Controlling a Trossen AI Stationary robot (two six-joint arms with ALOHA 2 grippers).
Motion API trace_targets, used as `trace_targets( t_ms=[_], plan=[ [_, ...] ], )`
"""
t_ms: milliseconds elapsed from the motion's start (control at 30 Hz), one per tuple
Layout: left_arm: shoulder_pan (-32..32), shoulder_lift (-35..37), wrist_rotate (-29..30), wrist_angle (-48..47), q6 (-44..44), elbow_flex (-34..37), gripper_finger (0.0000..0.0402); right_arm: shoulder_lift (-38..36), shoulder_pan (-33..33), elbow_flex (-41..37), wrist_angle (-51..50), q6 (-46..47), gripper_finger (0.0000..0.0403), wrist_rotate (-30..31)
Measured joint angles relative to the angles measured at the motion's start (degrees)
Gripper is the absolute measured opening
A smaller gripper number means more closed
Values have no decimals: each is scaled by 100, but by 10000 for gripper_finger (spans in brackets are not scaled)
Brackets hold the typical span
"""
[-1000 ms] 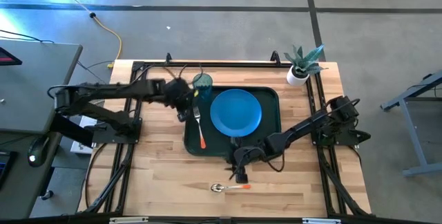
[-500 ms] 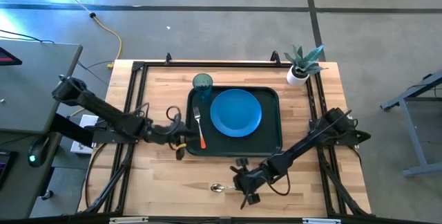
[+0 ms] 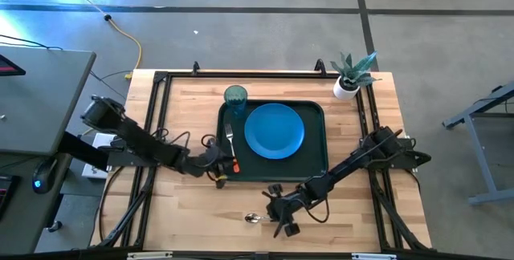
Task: Pick and place plate/cup/fork/spoon on tray
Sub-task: Put the orange spoon on the dark green tray to the left of the blue plate
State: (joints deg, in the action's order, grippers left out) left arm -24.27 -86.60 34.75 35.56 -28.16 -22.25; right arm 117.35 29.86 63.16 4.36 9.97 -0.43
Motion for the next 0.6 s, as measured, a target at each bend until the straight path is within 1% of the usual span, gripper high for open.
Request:
trace_targets(
  t_ms=[100, 200, 233, 367, 433, 500, 533, 600],
  plan=[
    [-9, -316, -125, 219, -143, -42, 76, -8, -25, 15, -220, 0, 79, 132],
    [-31, -372, -139, 265, -318, -46, 74, -8, -43, 20, -370, -28, 22, 218],
    [-34, -375, -148, 242, -355, -47, 73, -7, -51, 18, -390, -77, 12, 220],
    [-123, -300, -149, 431, -365, -58, 69, -36, -48, 7, -381, -99, 20, 309],
    [-193, -196, -152, 467, -252, -40, 67, -105, -45, -3, -380, -138, 14, 400],
    [-261, -90, -140, 504, 4, -55, 64, -248, -37, -29, -495, -270, 5, 741],
    [-313, -16, -119, 467, 219, -55, 62, -340, -37, -49, -553, -338, 5, 1065],
    [-412, 111, -59, 484, 531, -51, 57, -504, -26, -78, -719, -418, 8, 2073]
  ],
)
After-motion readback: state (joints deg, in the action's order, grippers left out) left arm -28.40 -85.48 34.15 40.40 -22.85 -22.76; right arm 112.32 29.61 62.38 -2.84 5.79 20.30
